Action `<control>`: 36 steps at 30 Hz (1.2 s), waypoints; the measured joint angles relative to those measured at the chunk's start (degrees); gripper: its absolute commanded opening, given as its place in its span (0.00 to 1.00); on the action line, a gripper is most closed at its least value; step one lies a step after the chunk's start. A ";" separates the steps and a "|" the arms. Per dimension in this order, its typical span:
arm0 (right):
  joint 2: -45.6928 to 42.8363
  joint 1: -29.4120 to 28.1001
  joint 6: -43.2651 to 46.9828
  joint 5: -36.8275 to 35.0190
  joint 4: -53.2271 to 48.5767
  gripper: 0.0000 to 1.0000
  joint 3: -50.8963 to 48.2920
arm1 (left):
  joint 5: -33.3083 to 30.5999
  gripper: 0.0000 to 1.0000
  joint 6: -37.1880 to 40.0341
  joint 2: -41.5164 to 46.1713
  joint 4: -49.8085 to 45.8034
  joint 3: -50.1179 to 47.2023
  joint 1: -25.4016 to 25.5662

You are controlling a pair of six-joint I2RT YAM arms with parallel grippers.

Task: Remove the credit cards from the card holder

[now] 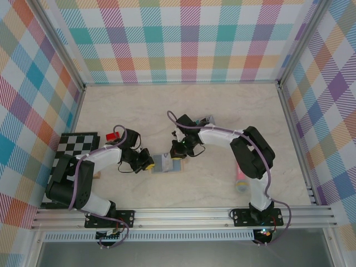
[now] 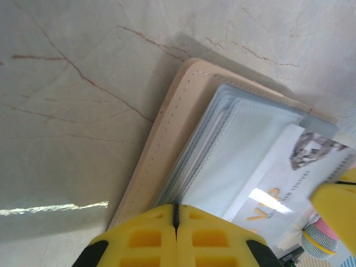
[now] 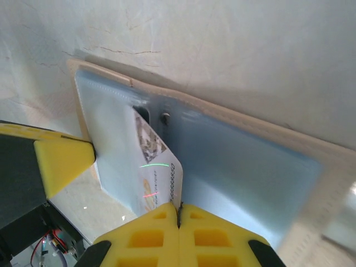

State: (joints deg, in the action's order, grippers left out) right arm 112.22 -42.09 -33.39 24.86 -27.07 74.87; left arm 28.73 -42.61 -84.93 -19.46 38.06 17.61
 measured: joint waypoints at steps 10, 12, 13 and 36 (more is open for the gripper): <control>-10.58 4.83 1.03 5.73 2.56 0.00 -4.74 | 1.99 0.41 -0.66 1.57 0.33 2.73 -1.05; -12.37 6.12 0.72 8.20 4.44 0.00 -5.46 | 3.78 0.50 -1.40 3.08 1.01 3.41 -1.75; -13.05 6.80 0.33 9.46 5.53 0.00 -5.92 | 5.05 0.55 -1.79 3.98 2.23 3.56 -2.21; -14.32 12.11 -20.33 31.61 32.98 0.00 -10.05 | 23.89 0.42 -19.89 8.96 36.52 2.34 -3.82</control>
State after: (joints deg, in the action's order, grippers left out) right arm 97.91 -29.98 -53.71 56.47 5.91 64.82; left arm 52.62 -62.50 -75.96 17.06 40.40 13.78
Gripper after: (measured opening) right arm 0.043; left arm 0.487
